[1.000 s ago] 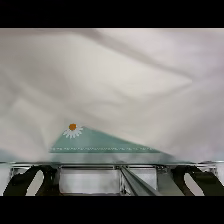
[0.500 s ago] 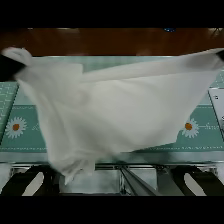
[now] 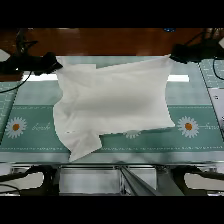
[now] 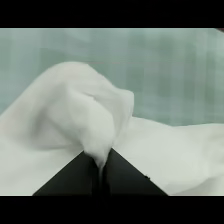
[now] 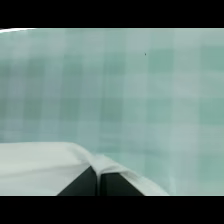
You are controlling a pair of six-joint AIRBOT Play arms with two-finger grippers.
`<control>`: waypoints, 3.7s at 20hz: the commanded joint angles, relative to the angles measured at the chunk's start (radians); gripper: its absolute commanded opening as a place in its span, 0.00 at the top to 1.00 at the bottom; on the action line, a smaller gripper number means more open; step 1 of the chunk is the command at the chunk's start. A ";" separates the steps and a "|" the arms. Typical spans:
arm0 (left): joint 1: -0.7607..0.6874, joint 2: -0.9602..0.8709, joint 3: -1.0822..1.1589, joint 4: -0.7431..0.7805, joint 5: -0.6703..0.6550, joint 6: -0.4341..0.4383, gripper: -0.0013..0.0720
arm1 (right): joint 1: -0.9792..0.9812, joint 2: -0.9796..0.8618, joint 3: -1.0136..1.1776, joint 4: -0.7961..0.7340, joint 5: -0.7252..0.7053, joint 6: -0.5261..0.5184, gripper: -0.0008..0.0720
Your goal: Fold the shirts.
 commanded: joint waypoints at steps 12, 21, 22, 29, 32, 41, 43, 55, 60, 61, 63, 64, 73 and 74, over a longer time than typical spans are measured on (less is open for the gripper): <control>0.257 -0.055 0.098 0.308 -0.654 -0.099 0.29 | -0.317 -0.034 -0.074 -0.016 0.360 -0.006 0.48; 0.491 0.485 -0.762 0.218 -0.497 -0.008 0.29 | -0.333 0.548 -0.948 0.332 0.070 -0.172 0.48; 0.493 0.498 -0.808 0.219 -0.487 -0.007 0.29 | -0.333 0.577 -0.966 0.343 0.068 -0.172 0.48; 0.491 0.494 -1.043 0.046 -0.248 0.002 0.29 | -0.333 0.594 -0.971 0.337 0.126 -0.179 0.48; 0.473 0.493 -1.061 0.016 -0.181 0.001 0.29 | -0.333 0.594 -0.971 0.337 0.117 -0.168 0.48; 0.299 0.454 -1.025 -0.054 -0.104 0.065 0.95 | -0.553 0.594 -0.975 0.129 0.163 -0.081 0.48; 0.299 0.454 -0.988 -0.054 -0.137 0.080 0.95 | -0.576 0.594 -1.038 0.103 0.187 -0.055 0.48; 0.298 0.453 -0.946 -0.055 -0.141 0.067 0.95 | -0.456 0.242 -1.006 0.396 0.088 -0.197 0.48; 0.299 0.454 -0.935 -0.055 -0.143 0.068 0.95 | -0.234 0.093 -0.797 0.396 0.048 -0.141 0.81; 0.299 0.454 -0.915 -0.055 -0.150 0.068 0.95 | -0.204 0.080 -0.748 0.395 0.064 -0.150 0.95; 0.299 0.461 -0.843 -0.055 -0.177 0.068 0.95 | -0.171 0.080 -0.643 0.387 0.116 -0.161 0.96; 0.299 0.468 -0.781 -0.060 -0.199 0.068 0.95 | -0.169 0.084 -0.575 0.387 0.162 -0.161 0.96; 0.299 0.576 0.100 -0.211 -0.172 0.068 0.95 | -0.203 0.346 0.155 0.346 0.246 -0.122 0.96; 0.299 0.581 0.188 -0.211 -0.165 0.068 0.95 | -0.203 0.383 0.218 0.328 0.248 -0.121 0.96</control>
